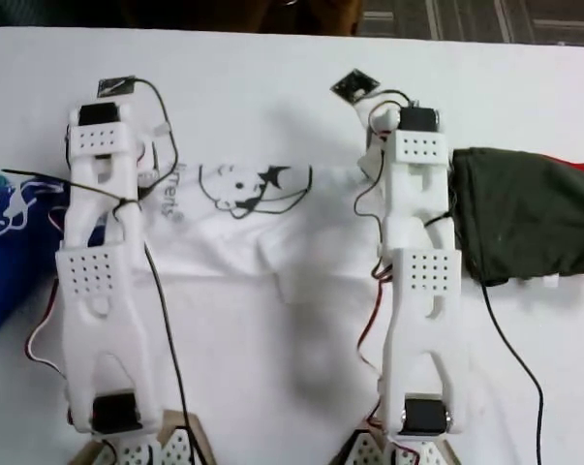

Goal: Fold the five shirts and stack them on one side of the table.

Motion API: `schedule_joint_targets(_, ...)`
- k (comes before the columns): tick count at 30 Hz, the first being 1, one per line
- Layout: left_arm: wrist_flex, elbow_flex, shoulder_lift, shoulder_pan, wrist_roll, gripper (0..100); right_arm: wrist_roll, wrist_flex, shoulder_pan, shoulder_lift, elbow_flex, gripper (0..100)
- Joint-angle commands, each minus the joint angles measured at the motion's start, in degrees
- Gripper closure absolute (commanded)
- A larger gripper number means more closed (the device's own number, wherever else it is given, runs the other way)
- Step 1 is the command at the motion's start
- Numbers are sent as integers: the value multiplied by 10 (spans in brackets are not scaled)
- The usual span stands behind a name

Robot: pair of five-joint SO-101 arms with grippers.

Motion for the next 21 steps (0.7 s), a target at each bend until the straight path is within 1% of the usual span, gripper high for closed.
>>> schedule_joint_targets(1,-16,-7,1,-4,-1,972,-4,-50,15,-3,6,980)
schedule_joint_targets(7,-16,-7,1,-4,0,972,-4,-54,12,-19,-8,980)
schedule_joint_targets(12,-16,-7,1,-4,0,972,-4,27,13,-64,-76,980)
schedule_joint_targets(16,-16,-7,1,-4,0,972,3,162,6,-89,-142,978)
schedule_joint_targets(21,-16,-7,1,-4,-1,972,16,169,25,-141,-124,979)
